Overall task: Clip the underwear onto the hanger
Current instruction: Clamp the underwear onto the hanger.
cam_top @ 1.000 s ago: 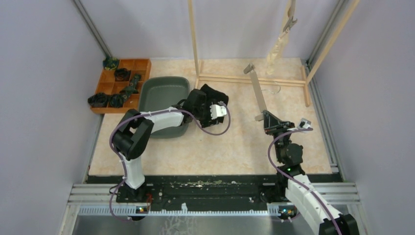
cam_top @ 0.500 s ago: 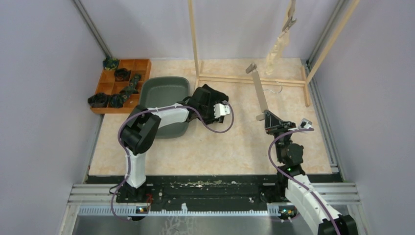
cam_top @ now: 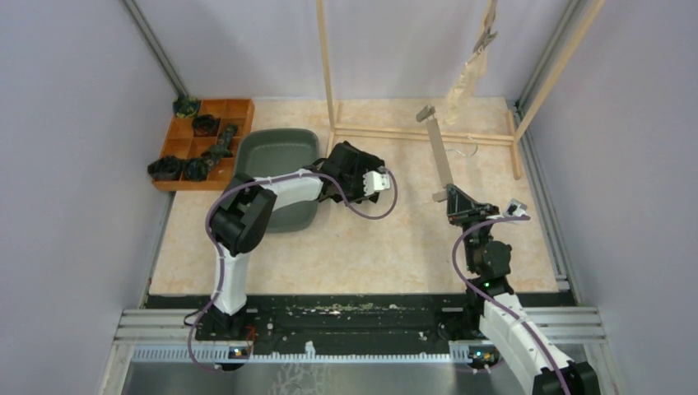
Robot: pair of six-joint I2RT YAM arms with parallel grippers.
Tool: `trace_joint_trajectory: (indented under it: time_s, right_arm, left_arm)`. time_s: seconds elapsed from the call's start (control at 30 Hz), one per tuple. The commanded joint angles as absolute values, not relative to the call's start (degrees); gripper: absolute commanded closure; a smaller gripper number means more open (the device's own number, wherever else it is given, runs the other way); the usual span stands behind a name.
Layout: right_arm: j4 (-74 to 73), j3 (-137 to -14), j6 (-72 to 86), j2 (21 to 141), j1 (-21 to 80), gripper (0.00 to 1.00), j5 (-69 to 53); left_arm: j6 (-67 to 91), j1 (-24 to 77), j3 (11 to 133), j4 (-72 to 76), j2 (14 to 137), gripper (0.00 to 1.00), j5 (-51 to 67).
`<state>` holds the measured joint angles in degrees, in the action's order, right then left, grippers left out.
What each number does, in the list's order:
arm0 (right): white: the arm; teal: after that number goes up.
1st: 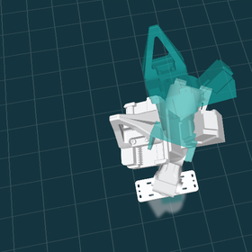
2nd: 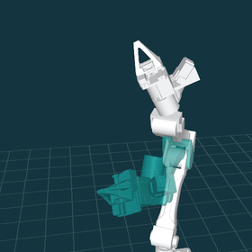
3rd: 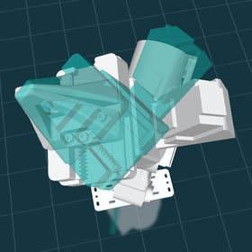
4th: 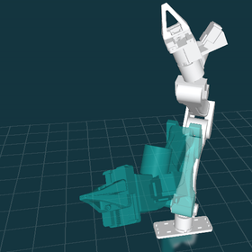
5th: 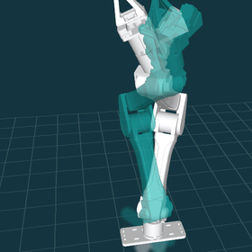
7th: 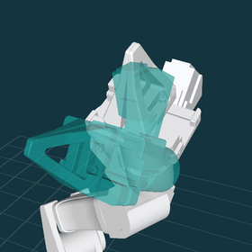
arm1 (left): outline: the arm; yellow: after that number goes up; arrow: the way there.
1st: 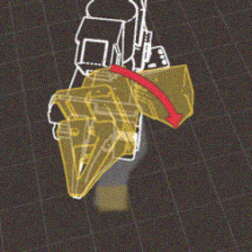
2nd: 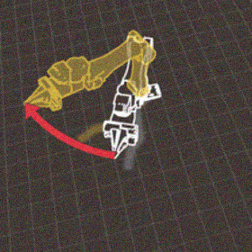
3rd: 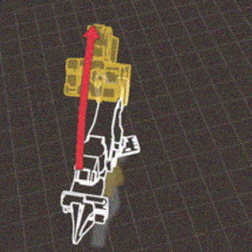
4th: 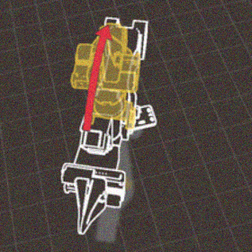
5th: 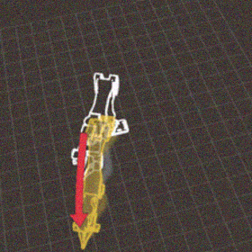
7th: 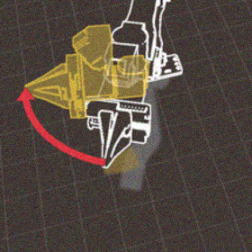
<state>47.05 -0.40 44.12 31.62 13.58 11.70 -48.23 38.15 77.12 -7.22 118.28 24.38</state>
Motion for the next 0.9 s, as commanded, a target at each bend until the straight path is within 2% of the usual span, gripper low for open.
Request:
trace_joint_trajectory:
  time_s: [0.0, 0.13, 0.33, 0.67, 0.87]
  right_arm:
    - [51.54, 4.75, 45.14, 32.08, 12.96, 1.0, 11.02]
    - [52.04, 4.4, 46.22, 33.55, 12.96, 1.0, 10.63]
    - [55.21, 4.08, 49.26, 37.89, 12.86, 1.0, 9.12]
    - [63.77, 3.93, 56.52, 48.61, 12.92, 1.0, 7.82]
    - [65.8, 3.52, 59.05, 52.54, 12.91, 1.0, 8.33]
  left_arm:
    - [-47.46, 38.06, 78.88, -10.85, 119.93, 0.87, 25.82]
    - [-45.72, 38.14, 79.63, -11.74, 119.6, 1.0, 25.99]
    - [-40.23, 39.24, 78.34, -10.05, 117.41, 1.0, 23.85]
    - [-31.43, 44.67, 69.47, 2.6, 109.8, 1.0, 12.42]
    - [-27.86, 47.02, 68.32, 5.52, 107.49, 1.0, 8.91]
